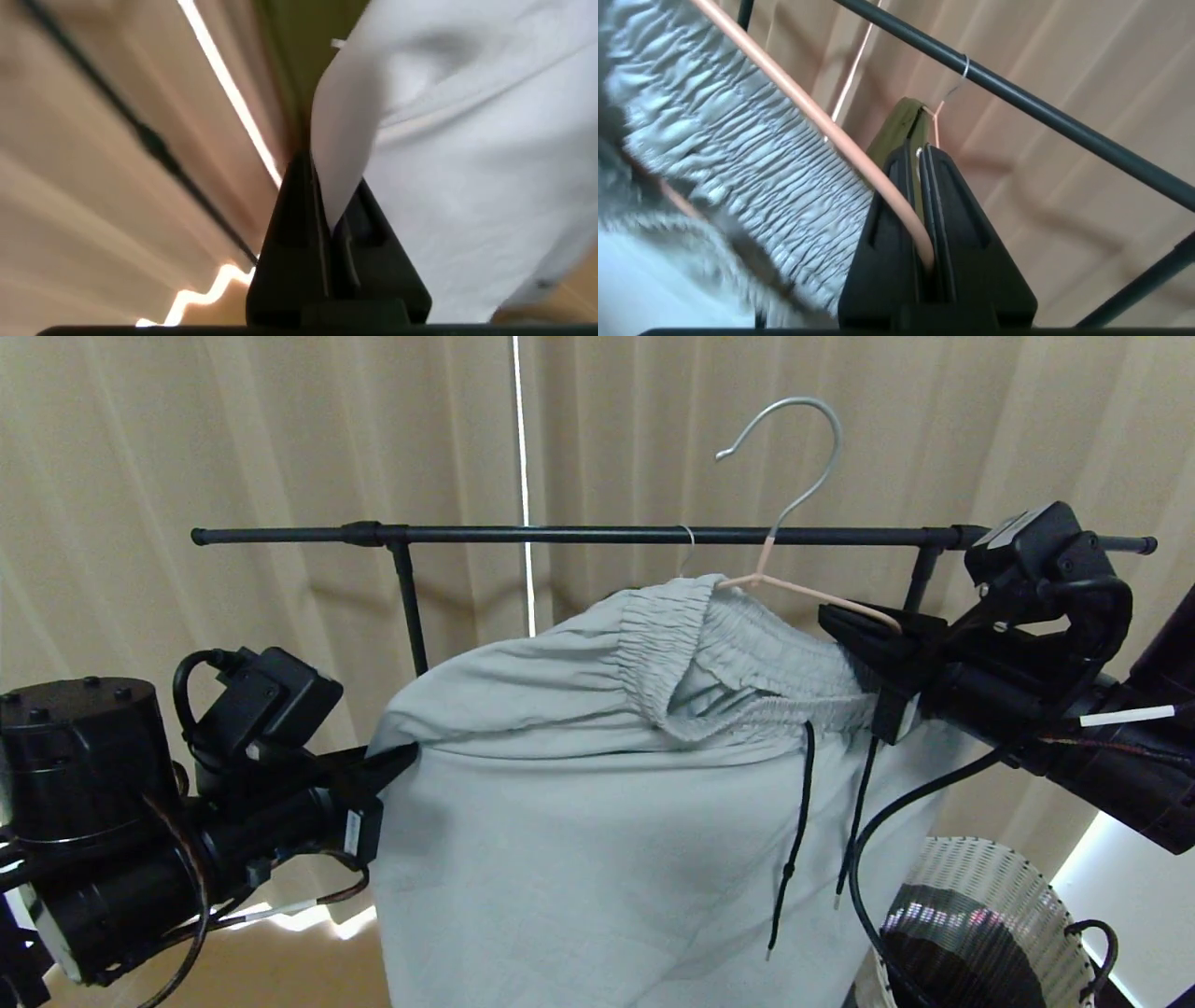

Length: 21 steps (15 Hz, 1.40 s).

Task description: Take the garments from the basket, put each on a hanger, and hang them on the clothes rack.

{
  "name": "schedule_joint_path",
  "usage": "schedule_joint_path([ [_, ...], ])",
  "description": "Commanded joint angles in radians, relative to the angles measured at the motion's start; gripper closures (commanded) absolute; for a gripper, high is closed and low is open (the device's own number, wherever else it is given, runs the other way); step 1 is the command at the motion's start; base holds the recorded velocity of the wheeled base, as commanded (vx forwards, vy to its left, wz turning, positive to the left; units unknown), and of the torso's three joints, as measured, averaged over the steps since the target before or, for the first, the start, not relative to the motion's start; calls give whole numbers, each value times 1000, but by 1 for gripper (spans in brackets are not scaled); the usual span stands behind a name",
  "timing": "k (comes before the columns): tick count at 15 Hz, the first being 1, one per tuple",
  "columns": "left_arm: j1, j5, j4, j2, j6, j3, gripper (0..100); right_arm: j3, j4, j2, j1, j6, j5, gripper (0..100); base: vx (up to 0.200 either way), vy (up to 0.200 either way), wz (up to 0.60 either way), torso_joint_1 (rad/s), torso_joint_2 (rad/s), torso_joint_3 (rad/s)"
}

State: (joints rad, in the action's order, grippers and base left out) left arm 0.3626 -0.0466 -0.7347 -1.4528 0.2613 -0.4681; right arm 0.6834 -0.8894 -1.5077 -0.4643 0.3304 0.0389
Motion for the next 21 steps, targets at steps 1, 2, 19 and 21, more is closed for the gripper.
schedule_joint_path([
  [1,-50,1,-6,-17,1,12,100,-1,1,0,18,1,-1,100,0,0,0,0,0,0],
  [2,-80,1,-9,-9,1,26,100,-1,1,0,38,1,-1,100,0,0,0,0,0,0],
  [19,-71,-13,-9,173,13,97,0,1,78,49,118,4,-10,100,0,0,0,0,0,0],
  [21,-76,-15,-11,206,13,101,0,2,95,52,138,6,-10,100,0,0,0,0,0,0],
])
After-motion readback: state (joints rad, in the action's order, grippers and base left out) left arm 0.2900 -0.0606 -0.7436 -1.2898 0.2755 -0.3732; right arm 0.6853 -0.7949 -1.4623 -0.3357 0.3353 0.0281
